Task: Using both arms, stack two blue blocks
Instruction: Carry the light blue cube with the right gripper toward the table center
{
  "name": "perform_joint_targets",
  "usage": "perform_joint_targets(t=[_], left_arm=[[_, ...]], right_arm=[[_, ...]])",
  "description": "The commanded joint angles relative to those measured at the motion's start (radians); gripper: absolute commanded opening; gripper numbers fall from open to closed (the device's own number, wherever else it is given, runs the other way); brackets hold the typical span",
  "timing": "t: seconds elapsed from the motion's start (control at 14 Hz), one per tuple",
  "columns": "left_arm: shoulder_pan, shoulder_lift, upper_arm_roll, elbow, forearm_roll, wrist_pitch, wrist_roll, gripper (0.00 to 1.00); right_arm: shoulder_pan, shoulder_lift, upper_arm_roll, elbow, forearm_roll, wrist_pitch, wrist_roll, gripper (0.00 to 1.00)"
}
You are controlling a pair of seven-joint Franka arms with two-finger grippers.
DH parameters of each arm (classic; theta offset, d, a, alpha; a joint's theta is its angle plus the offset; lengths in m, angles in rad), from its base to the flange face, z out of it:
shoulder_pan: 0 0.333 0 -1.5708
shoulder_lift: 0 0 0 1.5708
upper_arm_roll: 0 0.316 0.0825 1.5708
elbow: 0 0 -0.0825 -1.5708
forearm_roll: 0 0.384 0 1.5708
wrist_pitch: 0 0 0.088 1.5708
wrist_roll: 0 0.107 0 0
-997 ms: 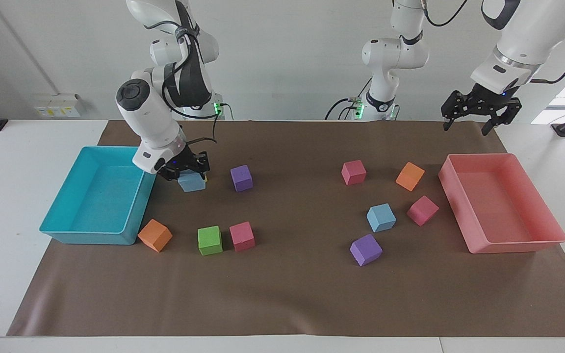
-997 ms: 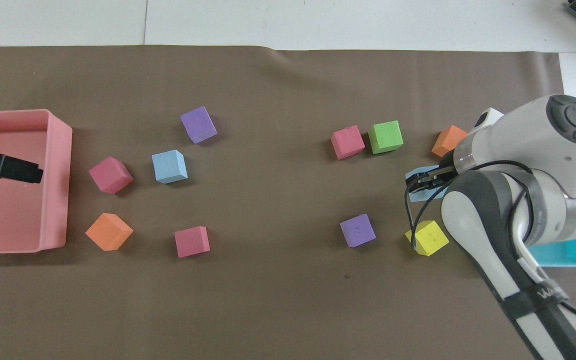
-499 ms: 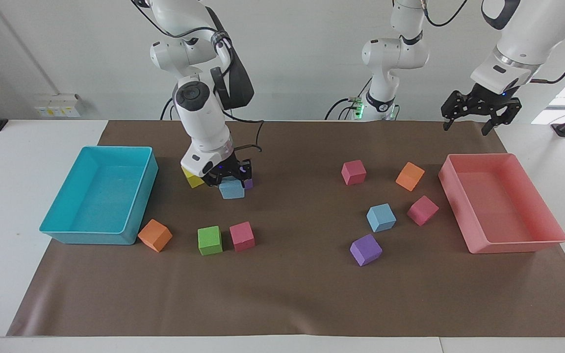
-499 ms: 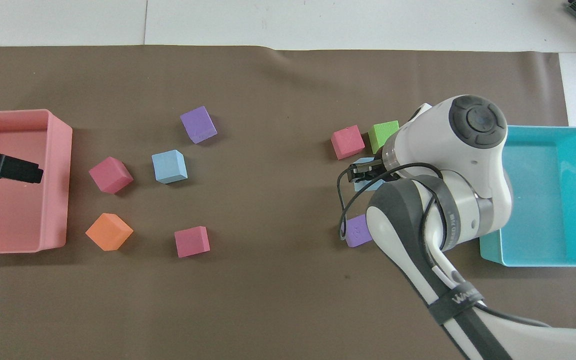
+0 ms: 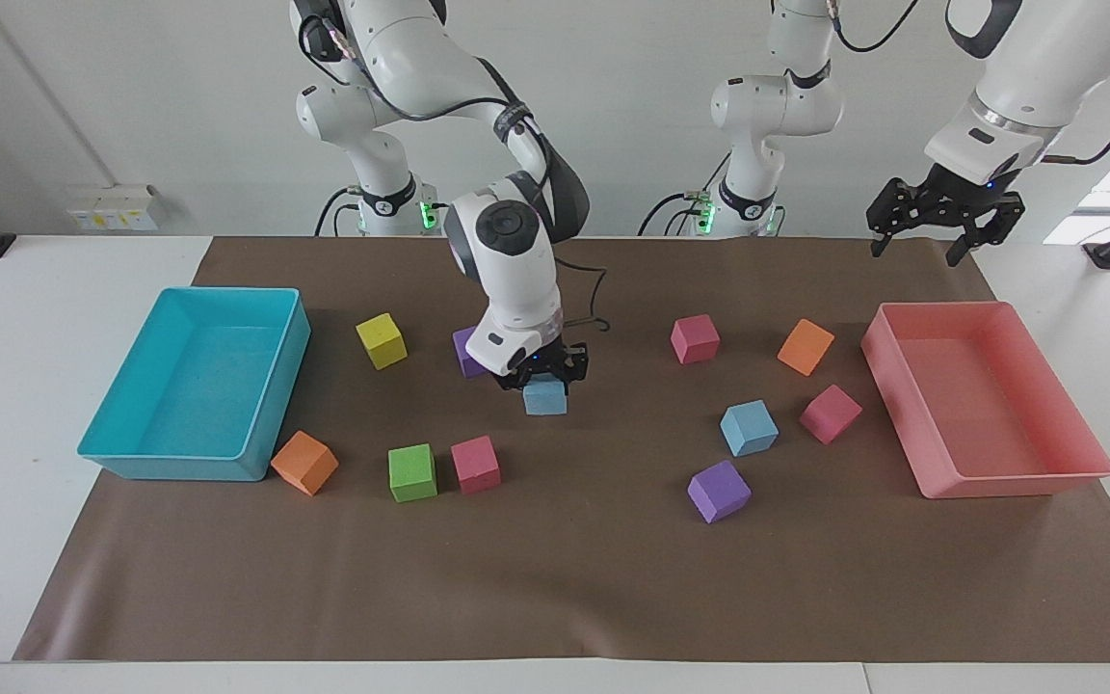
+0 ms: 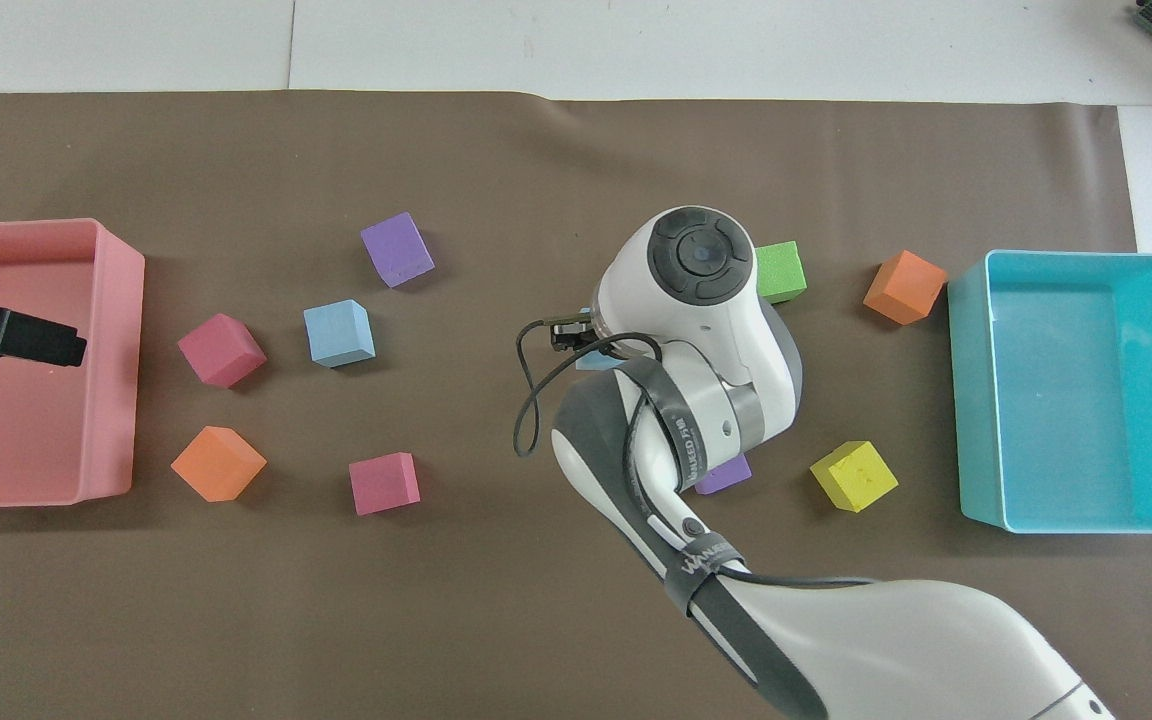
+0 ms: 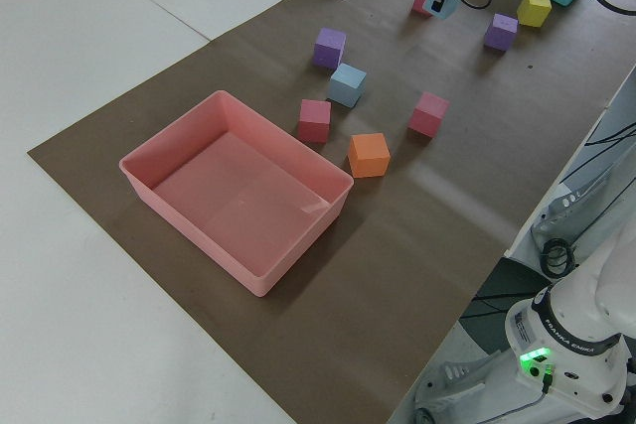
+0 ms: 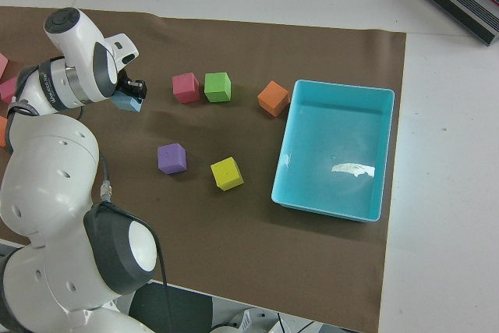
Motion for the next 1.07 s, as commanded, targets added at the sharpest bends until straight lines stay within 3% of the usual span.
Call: perform_joint_targets(t=[0.0, 0.36, 0.64, 1.0], left_arm=[[-0.003, -0.021, 0.004, -0.029, -0.009, 0.022, 0.001, 1.00], [-0.003, -0.021, 0.004, -0.029, -0.009, 0.022, 0.001, 1.00], [-0.003, -0.021, 0.002, -0.029, -0.009, 0.022, 0.001, 1.00], [-0.003, -0.021, 0.004, -0.029, -0.009, 0.023, 0.001, 1.00]], right_arm=[[0.038, 0.108, 0.000, 0.098, 0.006, 0.046, 0.084, 0.00], [0.067, 0.124, 0.002, 0.081, 0.000, 0.068, 0.120, 0.00], [0.074, 0.086, 0.002, -0.008, -0.044, 0.062, 0.091, 0.00], [0.074, 0.072, 0.002, -0.036, -0.052, 0.059, 0.078, 0.00]])
